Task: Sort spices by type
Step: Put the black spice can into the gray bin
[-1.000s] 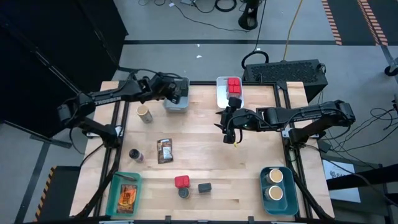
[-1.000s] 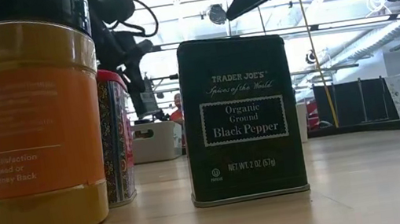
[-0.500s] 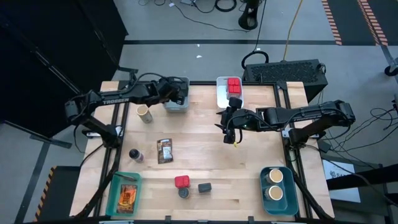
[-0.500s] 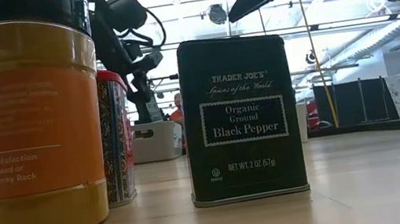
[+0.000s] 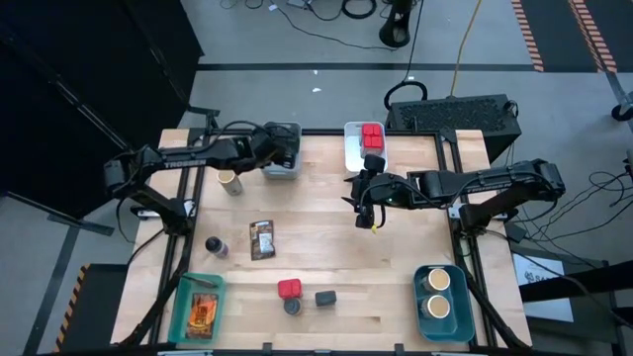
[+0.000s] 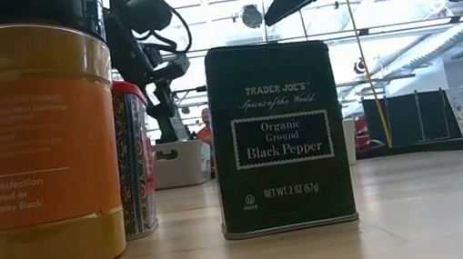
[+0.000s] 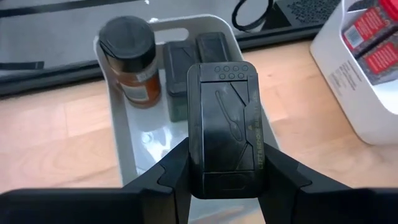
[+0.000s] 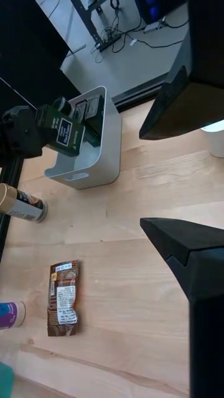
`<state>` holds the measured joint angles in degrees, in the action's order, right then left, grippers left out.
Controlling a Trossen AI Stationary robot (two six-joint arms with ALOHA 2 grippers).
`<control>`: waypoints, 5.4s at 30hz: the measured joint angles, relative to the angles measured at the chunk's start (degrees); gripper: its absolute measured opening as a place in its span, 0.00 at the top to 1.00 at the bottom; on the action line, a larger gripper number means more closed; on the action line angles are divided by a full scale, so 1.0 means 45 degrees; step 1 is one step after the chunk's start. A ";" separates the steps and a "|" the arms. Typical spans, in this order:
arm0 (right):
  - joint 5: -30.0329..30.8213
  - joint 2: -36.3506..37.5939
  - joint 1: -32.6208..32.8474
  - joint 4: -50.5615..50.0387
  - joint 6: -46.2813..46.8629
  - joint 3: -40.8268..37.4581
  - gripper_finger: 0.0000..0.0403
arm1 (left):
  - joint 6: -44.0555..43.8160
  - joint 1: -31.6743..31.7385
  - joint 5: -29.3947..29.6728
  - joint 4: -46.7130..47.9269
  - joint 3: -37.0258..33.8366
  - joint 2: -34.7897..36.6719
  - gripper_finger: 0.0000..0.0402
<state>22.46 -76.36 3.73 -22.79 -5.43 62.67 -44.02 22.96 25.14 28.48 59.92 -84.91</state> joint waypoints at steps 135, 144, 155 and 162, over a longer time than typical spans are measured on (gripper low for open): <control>-0.0010 -0.0005 -0.0097 -0.0444 0.0156 -0.0005 0.51 | -0.0028 -0.0132 0.0419 -0.0217 0.1015 -0.2685 0.66; -0.0010 -0.0005 -0.0097 -0.0626 0.0293 -0.0005 0.51 | 0.0372 -0.0132 0.0427 -0.0183 0.1015 -0.2685 0.66; -0.0010 -0.0005 -0.0092 -0.0732 0.0301 -0.0005 0.51 | 0.0873 -0.0209 0.0429 -0.0101 0.1009 -0.2685 0.66; -0.0010 -0.0005 -0.0092 -0.0738 0.0301 -0.0005 0.51 | 0.0955 -0.0214 0.0442 -0.0217 0.1005 -0.2685 0.59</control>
<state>22.41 -76.38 3.31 -26.11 -4.08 62.65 -39.72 22.00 27.13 27.51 64.45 -96.99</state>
